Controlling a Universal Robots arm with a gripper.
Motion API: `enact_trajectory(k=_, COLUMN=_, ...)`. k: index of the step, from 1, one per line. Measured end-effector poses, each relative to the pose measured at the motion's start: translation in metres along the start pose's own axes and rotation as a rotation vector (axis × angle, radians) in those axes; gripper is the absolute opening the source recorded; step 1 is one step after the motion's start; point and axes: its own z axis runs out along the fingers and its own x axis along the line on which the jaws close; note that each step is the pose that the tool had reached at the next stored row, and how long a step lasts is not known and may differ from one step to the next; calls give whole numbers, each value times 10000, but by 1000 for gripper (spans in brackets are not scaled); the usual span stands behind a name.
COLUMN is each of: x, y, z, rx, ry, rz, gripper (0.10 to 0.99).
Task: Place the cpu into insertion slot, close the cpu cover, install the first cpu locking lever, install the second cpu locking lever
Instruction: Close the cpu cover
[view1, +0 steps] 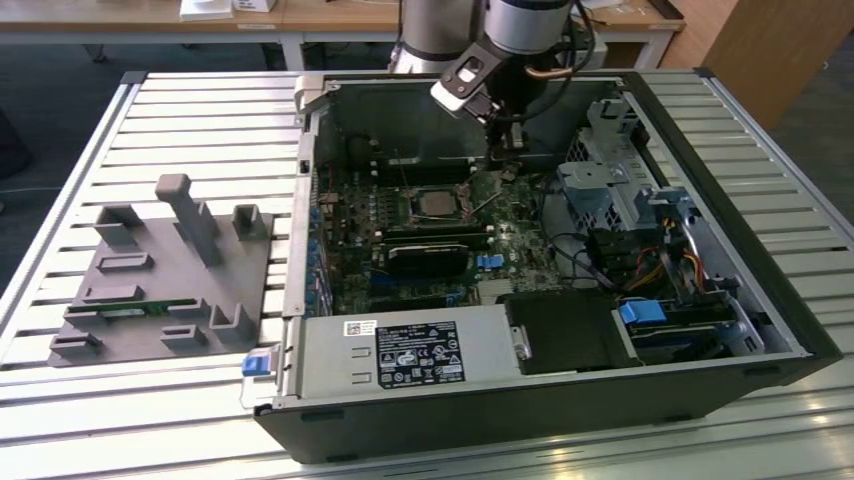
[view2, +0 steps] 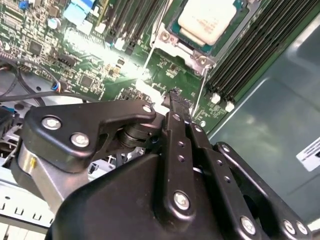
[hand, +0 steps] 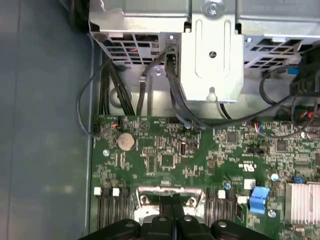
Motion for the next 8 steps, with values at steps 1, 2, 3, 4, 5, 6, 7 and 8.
enact_trajectory(k=1, x=8, y=13, z=8, rx=-1, ry=-1, rz=20, gripper=118)
enact_trajectory(k=2, x=15, y=26, z=16, rx=-1, ry=0, rz=40, gripper=118)
enact_trajectory(k=3, x=24, y=40, z=24, rx=-2, ry=0, rz=56, gripper=118)
enact_trajectory(k=4, x=31, y=57, z=33, rx=-3, ry=1, rz=64, gripper=118)
enact_trajectory(k=5, x=36, y=76, z=42, rx=-3, ry=1, rz=64, gripper=118)
enact_trajectory(k=6, x=41, y=93, z=50, rx=-3, ry=2, rz=64, gripper=118)
enact_trajectory(k=7, x=42, y=105, z=54, rx=-3, ry=1, rz=64, gripper=118)
enact_trajectory(k=8, x=44, y=115, z=56, rx=-2, ry=-2, rz=65, gripper=118)
